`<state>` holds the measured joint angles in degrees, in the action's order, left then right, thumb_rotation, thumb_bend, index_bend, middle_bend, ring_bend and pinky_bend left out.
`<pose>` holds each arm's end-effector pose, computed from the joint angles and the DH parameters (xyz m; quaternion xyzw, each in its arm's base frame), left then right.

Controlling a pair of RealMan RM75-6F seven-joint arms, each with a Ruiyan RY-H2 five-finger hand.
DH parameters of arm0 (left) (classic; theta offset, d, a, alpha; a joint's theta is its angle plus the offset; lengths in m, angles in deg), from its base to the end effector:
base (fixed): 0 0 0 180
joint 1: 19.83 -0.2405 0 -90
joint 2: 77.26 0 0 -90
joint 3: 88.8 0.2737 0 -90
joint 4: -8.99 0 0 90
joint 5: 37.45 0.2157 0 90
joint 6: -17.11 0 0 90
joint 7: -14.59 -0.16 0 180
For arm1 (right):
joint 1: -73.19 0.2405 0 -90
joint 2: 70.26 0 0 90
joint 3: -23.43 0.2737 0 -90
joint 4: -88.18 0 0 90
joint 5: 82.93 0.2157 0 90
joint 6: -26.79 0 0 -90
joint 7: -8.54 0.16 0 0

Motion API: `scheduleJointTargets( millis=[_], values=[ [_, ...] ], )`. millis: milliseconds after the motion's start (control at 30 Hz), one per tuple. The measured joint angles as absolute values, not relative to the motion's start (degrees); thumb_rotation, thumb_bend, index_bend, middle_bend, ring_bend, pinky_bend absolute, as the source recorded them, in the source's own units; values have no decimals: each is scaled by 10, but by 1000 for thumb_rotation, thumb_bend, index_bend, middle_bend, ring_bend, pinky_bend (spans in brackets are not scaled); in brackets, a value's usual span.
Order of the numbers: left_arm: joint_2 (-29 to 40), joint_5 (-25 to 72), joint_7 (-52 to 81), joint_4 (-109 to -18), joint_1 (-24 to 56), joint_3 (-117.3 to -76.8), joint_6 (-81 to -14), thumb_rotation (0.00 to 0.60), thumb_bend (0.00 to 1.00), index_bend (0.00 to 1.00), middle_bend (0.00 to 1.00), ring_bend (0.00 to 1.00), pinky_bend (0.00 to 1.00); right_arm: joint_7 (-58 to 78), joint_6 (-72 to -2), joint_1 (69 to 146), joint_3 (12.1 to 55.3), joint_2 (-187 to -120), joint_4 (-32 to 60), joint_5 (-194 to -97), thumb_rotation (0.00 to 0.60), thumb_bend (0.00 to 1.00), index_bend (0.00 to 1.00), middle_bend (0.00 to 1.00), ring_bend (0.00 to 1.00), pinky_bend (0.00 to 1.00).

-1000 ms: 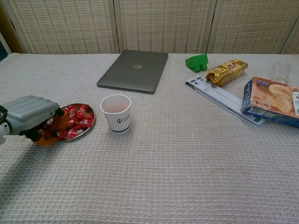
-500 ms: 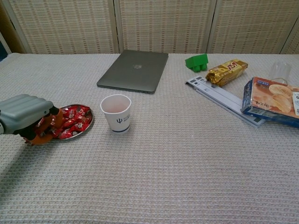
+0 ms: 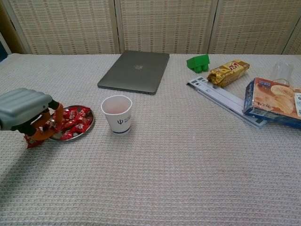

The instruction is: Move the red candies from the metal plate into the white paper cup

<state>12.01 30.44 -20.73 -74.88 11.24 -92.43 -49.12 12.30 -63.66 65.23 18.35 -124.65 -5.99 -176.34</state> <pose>-0.2311 0.3174 -0.0185 -0.7527 -0.2929 -0.2786 0.5197 -0.3502 -0.0926 0.2011 0.6055 -0.4260 0.3090 0.5970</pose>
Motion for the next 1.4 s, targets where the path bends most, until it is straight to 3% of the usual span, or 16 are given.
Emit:
scheduleJointTargets(
  millis=[333,633,1100,1400],
  values=[
    [105,325,-224,-824,126,-955,-518,600,777,755,841,788,1000,128,-638,652,182,-1245,-59,-1767,600,60,0,0,0,0],
    [139,314,-270,-859,182,-1003,-501,600,774,755,840,788,1000,139,-643,651,185,-1242,-57,-1761,600,59,0,0,0,0],
    [213,269,-308,-793,254,-1027,-457,600,763,744,830,787,1000,151,-643,649,190,-1238,-55,-1748,600,59,0,0,0,0],
    [205,247,-309,-787,258,-1015,-453,600,742,649,748,788,1000,148,-642,649,192,-1239,-56,-1745,600,60,0,0,0,0]
  ],
)
